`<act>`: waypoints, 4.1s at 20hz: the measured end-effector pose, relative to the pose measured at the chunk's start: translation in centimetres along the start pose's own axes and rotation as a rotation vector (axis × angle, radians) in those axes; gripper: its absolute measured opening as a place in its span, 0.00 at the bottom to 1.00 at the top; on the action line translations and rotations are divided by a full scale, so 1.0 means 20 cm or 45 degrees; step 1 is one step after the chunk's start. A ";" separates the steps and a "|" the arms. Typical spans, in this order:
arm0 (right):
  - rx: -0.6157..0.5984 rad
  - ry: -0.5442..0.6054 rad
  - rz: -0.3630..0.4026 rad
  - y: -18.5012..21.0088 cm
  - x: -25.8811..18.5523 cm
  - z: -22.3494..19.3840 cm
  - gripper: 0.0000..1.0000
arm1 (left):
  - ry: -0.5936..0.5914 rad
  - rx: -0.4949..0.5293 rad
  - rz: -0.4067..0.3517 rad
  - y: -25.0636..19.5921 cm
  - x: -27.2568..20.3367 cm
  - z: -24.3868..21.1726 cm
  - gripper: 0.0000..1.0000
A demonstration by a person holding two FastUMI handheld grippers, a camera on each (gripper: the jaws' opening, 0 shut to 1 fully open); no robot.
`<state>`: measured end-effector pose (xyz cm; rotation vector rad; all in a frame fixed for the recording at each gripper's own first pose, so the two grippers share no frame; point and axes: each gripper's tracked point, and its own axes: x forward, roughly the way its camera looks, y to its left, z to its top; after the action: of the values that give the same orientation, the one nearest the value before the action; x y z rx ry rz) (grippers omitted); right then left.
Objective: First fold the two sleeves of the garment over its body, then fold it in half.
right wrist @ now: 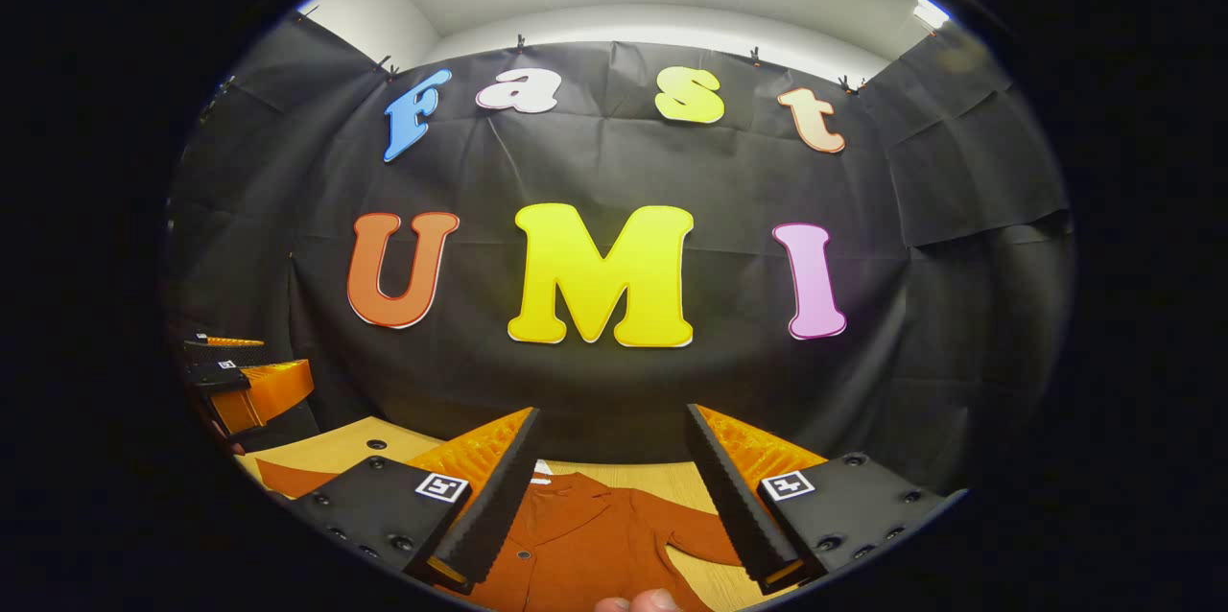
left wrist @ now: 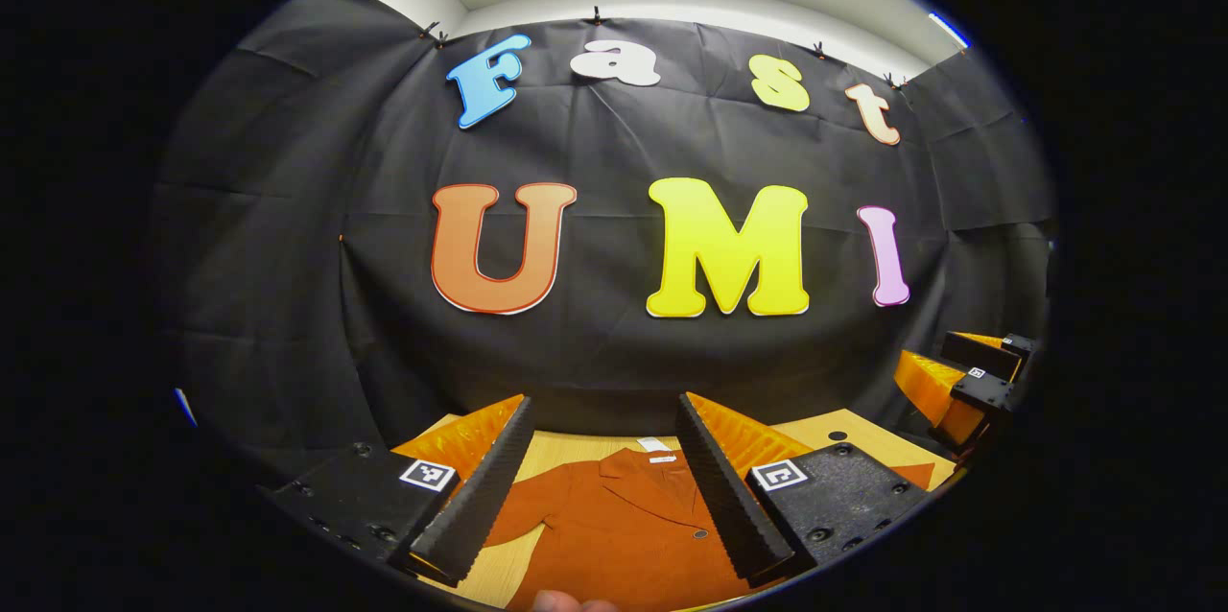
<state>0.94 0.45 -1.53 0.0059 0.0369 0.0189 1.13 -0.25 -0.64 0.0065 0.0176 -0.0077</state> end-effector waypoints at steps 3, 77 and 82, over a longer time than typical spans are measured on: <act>0.007 0.008 0.005 -0.01 0.02 -0.01 0.95 | -0.003 0.004 0.001 -0.01 0.02 0.00 1.00; 0.197 1.111 -0.376 -1.92 0.07 -1.89 0.01 | 0.409 0.158 0.092 -0.45 -0.18 -0.45 0.99; 0.202 1.056 -0.331 -1.79 0.15 -1.69 0.01 | 0.408 0.127 0.113 -0.32 -0.21 -0.47 0.99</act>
<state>3.31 -35.02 -35.71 0.1517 0.8683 -0.2435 -3.28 -6.59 -9.94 0.1081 0.3370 0.0816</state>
